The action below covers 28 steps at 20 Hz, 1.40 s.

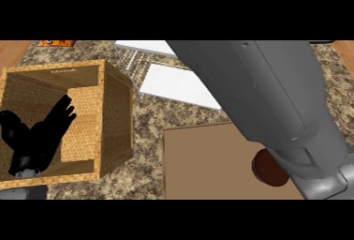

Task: Pick the squash from the tray and place it in the tiered shelf

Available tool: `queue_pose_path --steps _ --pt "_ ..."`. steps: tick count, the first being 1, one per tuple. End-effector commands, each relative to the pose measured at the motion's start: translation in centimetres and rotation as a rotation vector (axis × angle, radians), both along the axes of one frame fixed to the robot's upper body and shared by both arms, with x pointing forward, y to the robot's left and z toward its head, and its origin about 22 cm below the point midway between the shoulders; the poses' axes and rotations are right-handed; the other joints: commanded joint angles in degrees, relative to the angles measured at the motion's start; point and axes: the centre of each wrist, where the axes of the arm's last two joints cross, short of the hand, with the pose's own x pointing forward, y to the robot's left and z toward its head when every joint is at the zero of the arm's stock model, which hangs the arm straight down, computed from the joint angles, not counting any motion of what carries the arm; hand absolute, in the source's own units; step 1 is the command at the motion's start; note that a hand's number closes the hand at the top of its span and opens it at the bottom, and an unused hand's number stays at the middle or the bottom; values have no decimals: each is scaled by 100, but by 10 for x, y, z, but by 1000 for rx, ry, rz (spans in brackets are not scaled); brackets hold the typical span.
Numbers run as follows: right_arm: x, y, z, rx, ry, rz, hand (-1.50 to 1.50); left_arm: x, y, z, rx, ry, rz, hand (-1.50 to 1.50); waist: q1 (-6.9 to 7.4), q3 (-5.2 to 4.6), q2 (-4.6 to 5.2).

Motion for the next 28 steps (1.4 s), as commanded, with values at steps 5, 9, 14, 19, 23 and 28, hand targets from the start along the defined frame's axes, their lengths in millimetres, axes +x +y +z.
queue_pose_path --steps 5,9,14,19,23,28 --pt "18 -9 -1 10 41 -74 150 -10 -7 -49 -77 149 23 0 -55 -136 57" --pt "41 -12 -29 -22 51 -76 150 0 -26 -40 -50 137 -4 0 40 -136 112" --pt "43 -22 -23 -9 3 -78 150 -10 -15 -48 -82 150 11 0 -3 -134 72" --pt "49 -20 -44 0 7 -25 150 -14 -9 -55 -70 127 11 0 -25 -134 64" --pt "54 -19 -34 -6 26 -42 150 -7 -19 -49 -84 128 12 0 31 -136 82" --pt "52 -27 -22 144 -13 -79 150 -8 -1 -52 -61 138 22 0 -36 -135 71"
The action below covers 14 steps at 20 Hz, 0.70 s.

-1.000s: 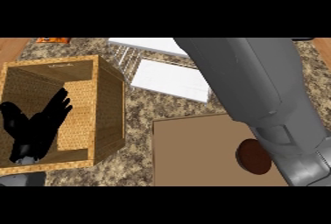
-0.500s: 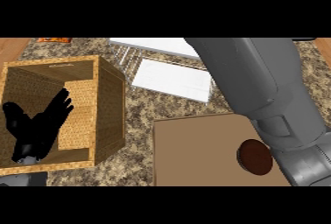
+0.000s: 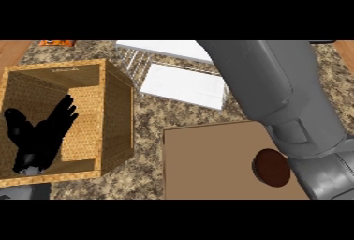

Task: Pick the squash from the tray and place it in the tiered shelf

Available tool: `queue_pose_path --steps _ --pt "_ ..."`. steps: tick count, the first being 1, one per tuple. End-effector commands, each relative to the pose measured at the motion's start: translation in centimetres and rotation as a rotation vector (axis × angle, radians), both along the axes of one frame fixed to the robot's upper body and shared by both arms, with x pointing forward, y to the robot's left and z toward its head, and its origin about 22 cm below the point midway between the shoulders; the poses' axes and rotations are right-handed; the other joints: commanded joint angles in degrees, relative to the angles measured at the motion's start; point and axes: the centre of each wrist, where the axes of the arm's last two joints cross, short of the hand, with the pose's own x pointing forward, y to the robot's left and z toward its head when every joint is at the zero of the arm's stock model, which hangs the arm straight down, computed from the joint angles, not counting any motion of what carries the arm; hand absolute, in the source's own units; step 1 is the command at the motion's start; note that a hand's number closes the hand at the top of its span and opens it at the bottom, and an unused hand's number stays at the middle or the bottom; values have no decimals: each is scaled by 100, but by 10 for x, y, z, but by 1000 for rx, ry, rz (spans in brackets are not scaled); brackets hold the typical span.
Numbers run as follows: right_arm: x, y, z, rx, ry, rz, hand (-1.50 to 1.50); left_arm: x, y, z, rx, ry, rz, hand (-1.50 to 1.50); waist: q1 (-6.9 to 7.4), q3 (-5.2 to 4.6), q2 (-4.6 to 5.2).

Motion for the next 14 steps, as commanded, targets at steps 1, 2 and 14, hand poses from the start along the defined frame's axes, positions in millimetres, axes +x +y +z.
queue_pose_path --steps 1,2,14 --pt "3 -11 4 157 -68 -68 -150 -10 -21 -39 -64 134 -6 0 -37 -137 59" --pt "0 -9 10 190 -93 -60 -150 -6 -14 -40 -75 130 12 0 -29 -141 71" --pt "-7 -29 31 625 -261 -36 -150 -16 -5 -48 -74 133 29 0 -44 -137 47"
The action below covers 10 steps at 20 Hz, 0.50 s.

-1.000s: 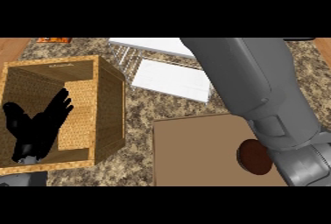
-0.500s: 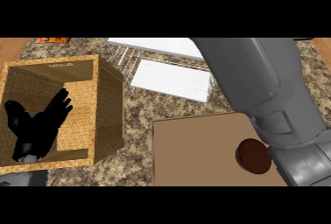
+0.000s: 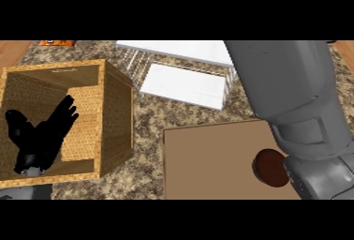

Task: Pick the squash from the tray and place it in the tiered shelf

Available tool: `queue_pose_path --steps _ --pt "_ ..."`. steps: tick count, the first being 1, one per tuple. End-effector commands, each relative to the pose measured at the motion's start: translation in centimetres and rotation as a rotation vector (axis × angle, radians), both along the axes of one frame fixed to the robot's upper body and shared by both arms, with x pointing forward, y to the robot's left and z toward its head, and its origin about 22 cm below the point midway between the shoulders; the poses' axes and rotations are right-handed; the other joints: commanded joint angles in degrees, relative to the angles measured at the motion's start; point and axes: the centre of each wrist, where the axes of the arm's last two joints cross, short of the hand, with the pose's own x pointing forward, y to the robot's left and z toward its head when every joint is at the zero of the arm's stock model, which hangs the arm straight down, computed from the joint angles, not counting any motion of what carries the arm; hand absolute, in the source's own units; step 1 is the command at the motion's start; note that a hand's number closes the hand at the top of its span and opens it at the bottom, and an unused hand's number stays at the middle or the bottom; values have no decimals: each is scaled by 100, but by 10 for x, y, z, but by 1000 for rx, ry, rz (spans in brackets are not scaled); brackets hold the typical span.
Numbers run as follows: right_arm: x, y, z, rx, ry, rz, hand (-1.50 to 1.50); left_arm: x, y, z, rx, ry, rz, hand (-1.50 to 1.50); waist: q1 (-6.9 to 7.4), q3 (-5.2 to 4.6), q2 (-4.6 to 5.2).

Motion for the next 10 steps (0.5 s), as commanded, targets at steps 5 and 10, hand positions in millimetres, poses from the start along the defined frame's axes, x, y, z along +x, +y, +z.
queue_pose_path --steps 5,10 --pt "-1 -30 20 178 -163 -150 -150 -16 -11 -47 -65 143 34 0 -103 -144 30" --pt "-5 -71 44 186 -177 -302 -150 -19 -7 -52 -68 160 19 0 -265 -144 -17"
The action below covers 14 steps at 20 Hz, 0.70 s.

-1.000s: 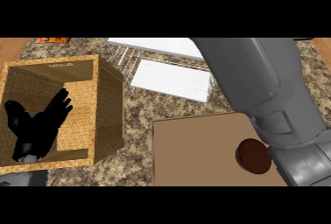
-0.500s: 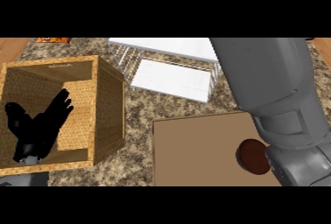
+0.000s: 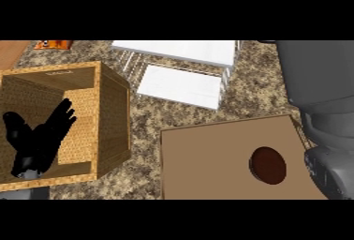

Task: Pick the squash from the tray and place it in the tiered shelf

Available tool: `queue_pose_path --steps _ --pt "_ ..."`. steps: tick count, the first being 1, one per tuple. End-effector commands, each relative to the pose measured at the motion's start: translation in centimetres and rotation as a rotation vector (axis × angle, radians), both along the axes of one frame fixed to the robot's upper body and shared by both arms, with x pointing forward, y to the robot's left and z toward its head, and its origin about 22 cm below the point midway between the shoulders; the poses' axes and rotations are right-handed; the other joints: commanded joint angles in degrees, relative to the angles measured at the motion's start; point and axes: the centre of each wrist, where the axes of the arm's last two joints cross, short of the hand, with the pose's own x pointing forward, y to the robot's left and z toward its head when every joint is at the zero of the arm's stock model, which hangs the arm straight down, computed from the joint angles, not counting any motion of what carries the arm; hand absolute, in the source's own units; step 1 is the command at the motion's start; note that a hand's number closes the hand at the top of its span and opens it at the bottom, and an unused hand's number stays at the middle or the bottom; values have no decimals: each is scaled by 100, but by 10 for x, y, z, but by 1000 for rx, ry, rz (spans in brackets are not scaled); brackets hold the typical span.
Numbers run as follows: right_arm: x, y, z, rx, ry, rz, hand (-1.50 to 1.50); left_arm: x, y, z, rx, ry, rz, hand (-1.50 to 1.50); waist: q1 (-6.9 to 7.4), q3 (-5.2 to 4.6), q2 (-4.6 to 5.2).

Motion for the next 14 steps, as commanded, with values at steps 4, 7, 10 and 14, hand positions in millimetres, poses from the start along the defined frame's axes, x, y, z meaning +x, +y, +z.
queue_pose_path --steps 4,7,10,14 --pt "-16 -71 18 177 -70 -166 -150 -18 3 -32 -63 137 50 0 -212 -114 -23" --pt "-30 -95 17 213 -79 -159 -150 -31 6 -50 -78 129 74 0 -264 -118 -33" --pt "-50 -109 17 205 -81 -123 -150 -20 17 -40 -56 143 67 0 -291 -118 -24" --pt "-75 -135 7 178 -88 -80 -150 -16 0 -45 -63 138 58 0 -404 -114 -32"
